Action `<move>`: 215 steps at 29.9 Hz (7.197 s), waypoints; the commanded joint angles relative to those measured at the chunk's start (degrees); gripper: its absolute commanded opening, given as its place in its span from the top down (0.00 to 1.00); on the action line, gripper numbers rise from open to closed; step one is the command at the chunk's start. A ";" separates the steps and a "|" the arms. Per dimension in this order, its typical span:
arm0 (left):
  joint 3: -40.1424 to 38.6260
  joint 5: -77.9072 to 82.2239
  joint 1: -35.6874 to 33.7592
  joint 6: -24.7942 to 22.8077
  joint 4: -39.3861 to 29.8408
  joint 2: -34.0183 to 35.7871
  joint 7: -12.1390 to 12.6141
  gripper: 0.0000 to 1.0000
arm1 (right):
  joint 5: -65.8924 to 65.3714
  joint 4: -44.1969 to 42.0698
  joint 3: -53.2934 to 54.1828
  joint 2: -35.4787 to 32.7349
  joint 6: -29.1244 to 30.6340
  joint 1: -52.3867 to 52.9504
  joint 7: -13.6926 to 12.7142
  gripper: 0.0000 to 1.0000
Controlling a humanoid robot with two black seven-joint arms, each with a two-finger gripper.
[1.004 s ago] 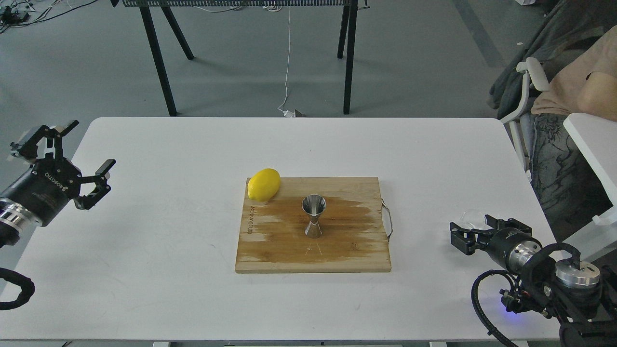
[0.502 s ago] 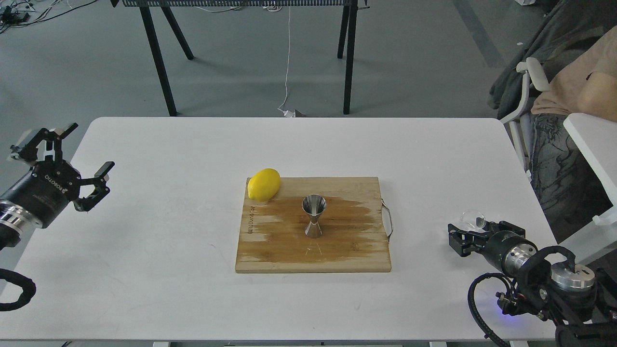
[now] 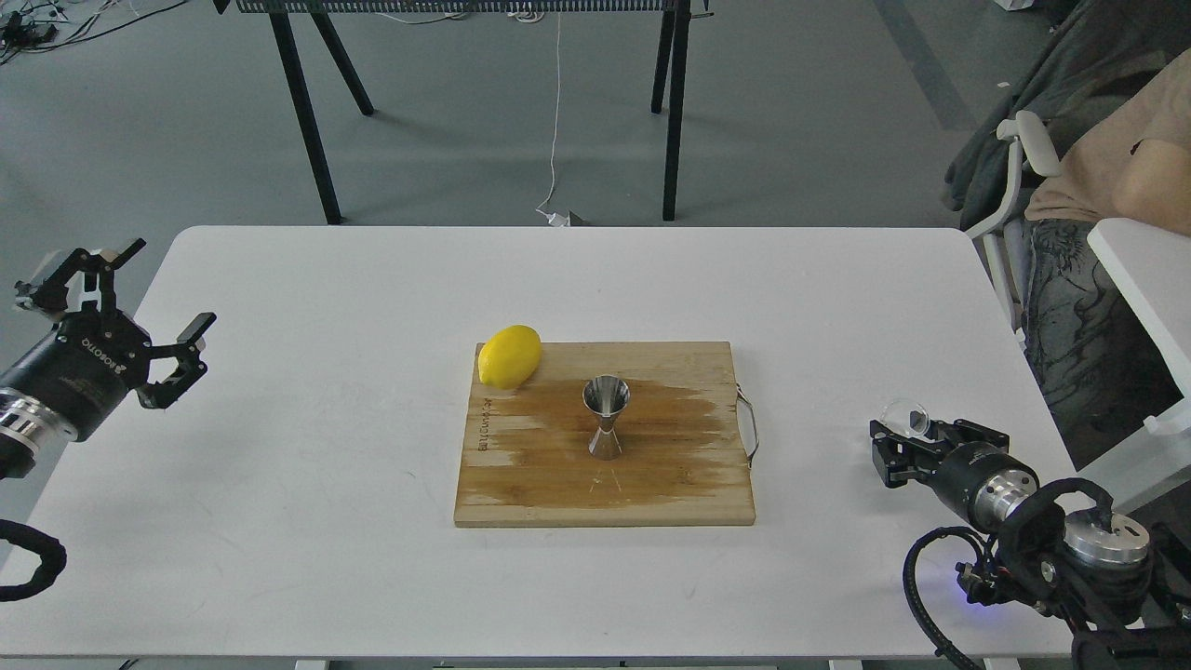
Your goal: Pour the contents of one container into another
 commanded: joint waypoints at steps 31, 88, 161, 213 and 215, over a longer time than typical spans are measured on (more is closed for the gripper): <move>0.08 0.06 0.79 0.00 0.00 -1.05 0.00 0.00 | -56.50 19.89 -27.23 3.60 8.67 21.53 -0.19 0.69; 0.08 0.24 1.67 0.00 0.61 -1.14 0.00 0.00 | -80.50 19.01 -42.26 3.25 7.79 27.86 0.33 0.69; 0.08 0.24 2.11 0.00 0.61 -1.14 0.00 0.00 | -89.73 18.22 -50.52 0.18 7.79 34.54 0.42 0.69; 0.17 0.15 2.55 0.00 1.40 -2.37 0.00 0.00 | -10.98 12.77 16.27 11.60 -7.49 -2.29 1.82 0.69; 0.17 0.15 2.55 0.00 1.40 -2.46 0.00 0.00 | -10.98 11.54 16.27 11.60 -9.69 -2.29 2.26 0.69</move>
